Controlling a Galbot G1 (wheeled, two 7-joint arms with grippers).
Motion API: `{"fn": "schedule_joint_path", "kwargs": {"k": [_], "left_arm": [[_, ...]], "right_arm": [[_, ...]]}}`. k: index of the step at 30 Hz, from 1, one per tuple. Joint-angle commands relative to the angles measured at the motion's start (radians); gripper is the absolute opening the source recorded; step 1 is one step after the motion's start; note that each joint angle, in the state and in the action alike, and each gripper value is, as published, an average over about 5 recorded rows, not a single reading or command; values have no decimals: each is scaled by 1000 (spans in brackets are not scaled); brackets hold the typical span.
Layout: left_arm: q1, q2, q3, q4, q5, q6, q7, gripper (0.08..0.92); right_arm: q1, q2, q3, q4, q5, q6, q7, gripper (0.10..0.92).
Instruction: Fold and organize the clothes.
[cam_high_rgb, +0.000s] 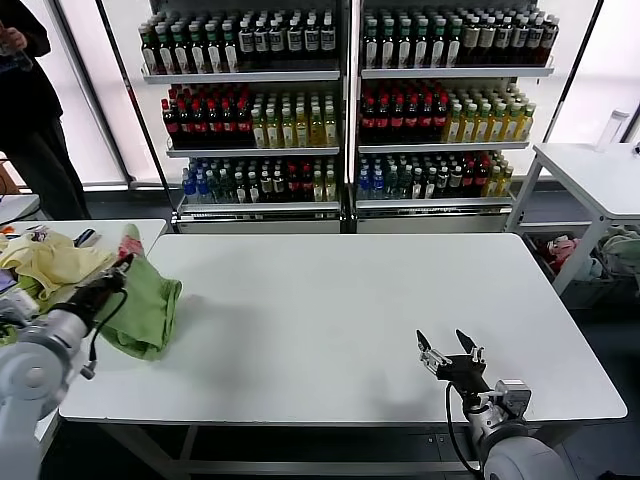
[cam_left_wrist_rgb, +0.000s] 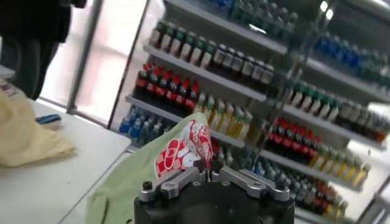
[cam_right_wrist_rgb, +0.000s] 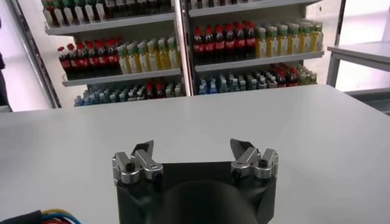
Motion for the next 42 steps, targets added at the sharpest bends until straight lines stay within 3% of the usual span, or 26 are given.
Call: {"fn": "schedule_joint_path", "kwargs": {"k": [1,10,15,19,26,32,37,42], "left_arm": [[-151,-211,529,17,532,-23,-28,92],[-272,-385,790,231,761,-32,-31,92],[-303,-430,849,293,831,-35,-33,92],[-302,-436,866,271,855,-102,-11,132],[-241,-385,856,137,813,-221,-50,324],[-127,-291,634,6,778,-270,-95,497],[-2,-174,409,-52,756,-294,-128,644],[101,-126,272,-69,736,-312,-139,775]], "right_arm": [[-10,8,6,-1,-12,5,-1,823],[-9,3,35,-2,-13,11,-4,823],[0,-4,44,-4,-7,12,-7,823],[14,-14,44,-7,-1,11,-9,823],[64,-24,22,-15,16,13,-3,823],[213,10,-157,-76,5,17,49,823],[401,94,-358,-221,-23,16,135,823],[547,197,-516,-385,-35,23,231,823]]}}
